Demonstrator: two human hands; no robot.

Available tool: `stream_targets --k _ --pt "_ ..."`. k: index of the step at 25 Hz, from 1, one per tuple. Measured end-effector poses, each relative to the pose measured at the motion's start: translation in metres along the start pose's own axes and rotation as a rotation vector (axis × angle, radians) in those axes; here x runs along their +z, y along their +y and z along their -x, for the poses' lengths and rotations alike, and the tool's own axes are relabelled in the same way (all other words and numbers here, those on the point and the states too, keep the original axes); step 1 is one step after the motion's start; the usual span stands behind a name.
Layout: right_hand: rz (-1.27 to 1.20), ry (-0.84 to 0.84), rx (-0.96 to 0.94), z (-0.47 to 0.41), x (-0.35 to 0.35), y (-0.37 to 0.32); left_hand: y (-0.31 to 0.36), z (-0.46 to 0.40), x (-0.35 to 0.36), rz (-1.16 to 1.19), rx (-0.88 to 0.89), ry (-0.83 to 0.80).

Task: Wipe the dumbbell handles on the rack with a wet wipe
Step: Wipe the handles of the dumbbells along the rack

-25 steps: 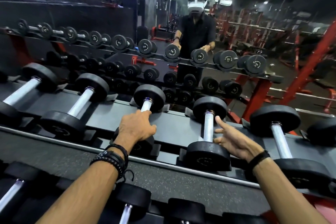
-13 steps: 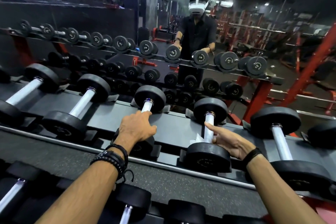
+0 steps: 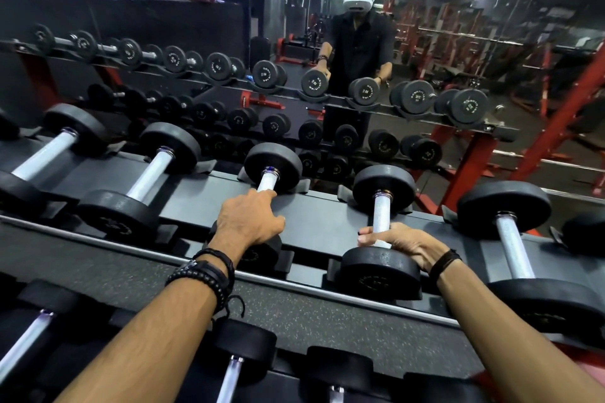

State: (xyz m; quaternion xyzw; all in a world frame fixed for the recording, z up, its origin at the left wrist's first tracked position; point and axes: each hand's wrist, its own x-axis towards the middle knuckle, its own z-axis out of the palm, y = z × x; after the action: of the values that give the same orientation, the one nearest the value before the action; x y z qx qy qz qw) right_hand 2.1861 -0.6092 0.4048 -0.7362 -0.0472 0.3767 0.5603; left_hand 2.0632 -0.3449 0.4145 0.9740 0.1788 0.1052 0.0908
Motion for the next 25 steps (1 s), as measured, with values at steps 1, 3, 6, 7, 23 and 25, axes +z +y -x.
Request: stream_targets --k 1,3,6,7,23,25 --pt "0.124 0.071 -0.043 0.005 -0.001 0.000 -0.001 -0.001 0.000 0.010 -0.003 0.000" --pt "0.345 0.204 -0.126 0.013 -0.007 0.002 -0.002 -0.001 0.001 0.011 -0.003 0.004" --pt "0.521 0.404 -0.187 0.021 -0.014 0.007 0.001 -0.001 0.003 -0.020 0.002 0.020" --pt "0.511 0.457 -0.239 0.019 -0.013 0.007 0.001 -0.002 0.003 -0.022 0.004 0.018" --pt "0.551 0.797 -0.577 0.007 -0.003 -0.016 -0.001 -0.001 0.002 -0.020 0.005 0.001" --pt "0.502 0.855 -0.628 0.001 0.005 -0.024 -0.002 -0.001 0.001 -0.013 -0.007 -0.005"
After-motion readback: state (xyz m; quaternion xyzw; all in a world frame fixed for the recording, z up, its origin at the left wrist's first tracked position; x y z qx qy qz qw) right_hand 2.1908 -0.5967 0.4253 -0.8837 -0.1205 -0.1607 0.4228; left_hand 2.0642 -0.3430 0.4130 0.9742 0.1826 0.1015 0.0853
